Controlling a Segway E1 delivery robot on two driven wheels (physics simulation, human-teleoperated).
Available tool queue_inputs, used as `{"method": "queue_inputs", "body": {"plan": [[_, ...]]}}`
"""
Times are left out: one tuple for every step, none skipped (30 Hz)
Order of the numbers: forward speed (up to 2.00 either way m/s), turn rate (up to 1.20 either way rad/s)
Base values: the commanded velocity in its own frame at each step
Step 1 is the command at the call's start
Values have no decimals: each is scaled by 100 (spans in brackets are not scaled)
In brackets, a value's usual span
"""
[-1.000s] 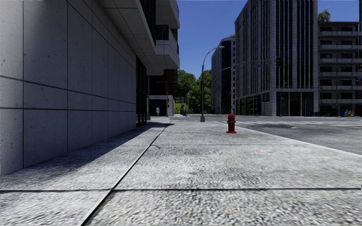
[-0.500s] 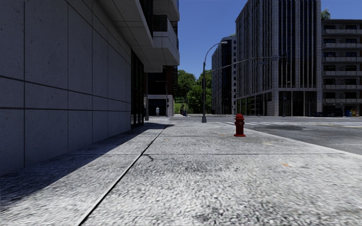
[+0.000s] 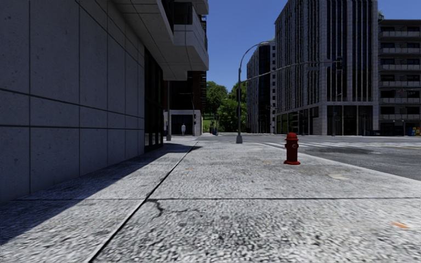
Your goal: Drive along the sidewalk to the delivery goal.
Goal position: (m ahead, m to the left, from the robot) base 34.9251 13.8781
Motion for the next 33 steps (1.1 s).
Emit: {"method": "queue_inputs", "body": {"plan": [[200,0],[200,0],[200,0],[200,0],[200,0],[200,0],[200,0],[200,0],[200,0],[200,0],[200,0],[200,0],[200,0],[200,0],[200,0],[200,0],[200,0],[200,0],[200,0],[200,0],[200,0],[200,0],[200,0],[200,0],[200,0],[200,0],[200,0],[200,0],[200,0],[200,0],[200,0],[200,0],[200,0]]}}
